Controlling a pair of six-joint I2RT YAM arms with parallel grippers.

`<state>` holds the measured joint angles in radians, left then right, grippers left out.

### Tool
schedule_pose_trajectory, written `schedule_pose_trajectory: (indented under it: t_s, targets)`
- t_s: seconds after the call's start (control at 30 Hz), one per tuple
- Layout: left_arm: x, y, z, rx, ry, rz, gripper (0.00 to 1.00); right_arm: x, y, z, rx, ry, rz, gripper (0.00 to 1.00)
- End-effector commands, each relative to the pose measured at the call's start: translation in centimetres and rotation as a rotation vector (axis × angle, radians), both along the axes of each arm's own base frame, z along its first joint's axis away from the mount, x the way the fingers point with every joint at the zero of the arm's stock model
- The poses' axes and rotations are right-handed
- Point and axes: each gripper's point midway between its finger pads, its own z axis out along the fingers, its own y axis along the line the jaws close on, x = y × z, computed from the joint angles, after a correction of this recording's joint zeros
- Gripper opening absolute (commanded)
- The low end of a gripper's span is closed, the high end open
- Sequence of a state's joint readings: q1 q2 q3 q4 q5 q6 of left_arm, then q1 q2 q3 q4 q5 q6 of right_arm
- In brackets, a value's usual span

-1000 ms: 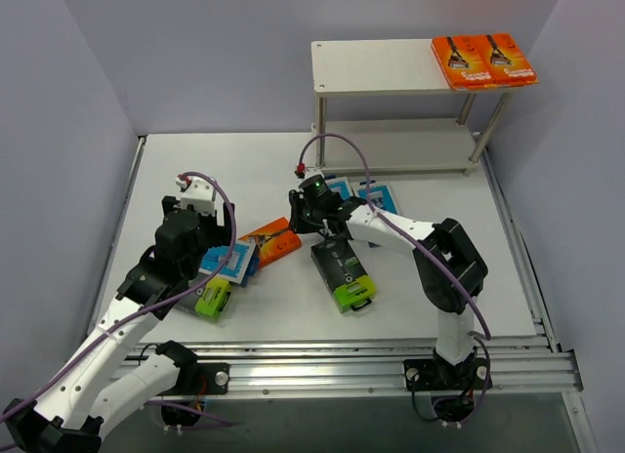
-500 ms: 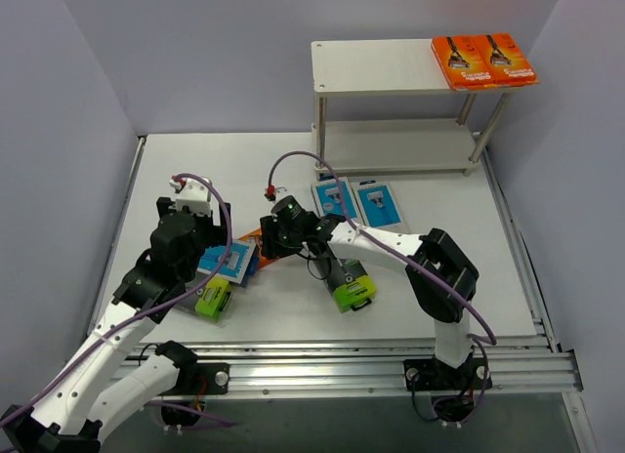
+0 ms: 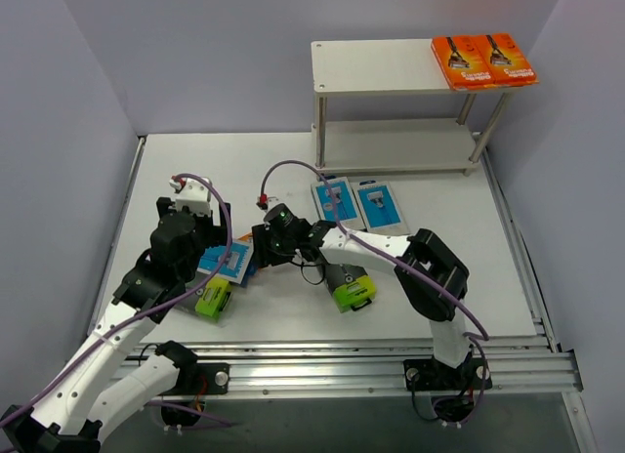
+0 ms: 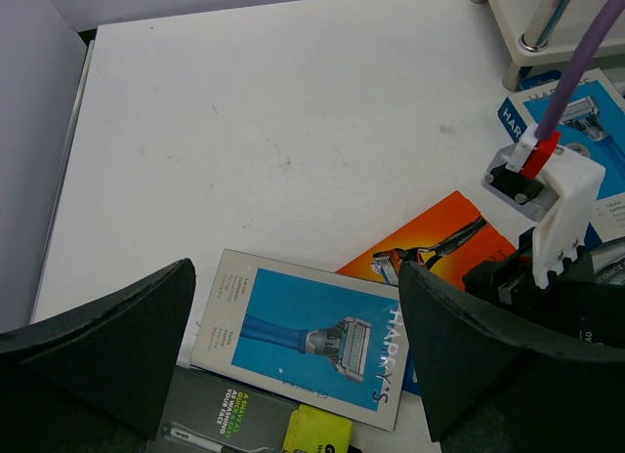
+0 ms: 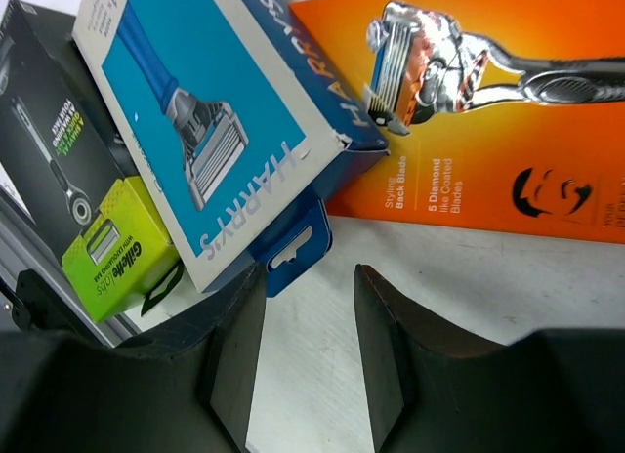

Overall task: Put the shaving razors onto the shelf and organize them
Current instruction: Grab a shaving razor with the left arm

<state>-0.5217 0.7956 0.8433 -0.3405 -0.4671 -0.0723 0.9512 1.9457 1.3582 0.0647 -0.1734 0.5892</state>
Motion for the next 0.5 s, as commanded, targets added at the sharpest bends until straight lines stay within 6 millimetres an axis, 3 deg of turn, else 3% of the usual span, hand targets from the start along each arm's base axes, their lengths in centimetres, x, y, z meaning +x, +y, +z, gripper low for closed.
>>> schedule_pose_trajectory:
  t_s: [0.0, 0.27, 0.47]
  targets:
    - [0.1, 0.2, 1.0, -0.027, -0.034, 0.015, 0.94, -0.2, 1.6, 0.3, 0.033, 0.010, 0.020, 0.37]
    - [0.1, 0.1, 0.9, -0.026, -0.028, 0.013, 0.94, -0.7, 2.9, -0.3, 0.060, 0.041, 0.050, 0.33]
    - [0.0, 0.1, 1.1, -0.033, -0.035, 0.005, 0.94, -0.1, 3.9, 1.2, 0.105, 0.030, 0.045, 0.07]
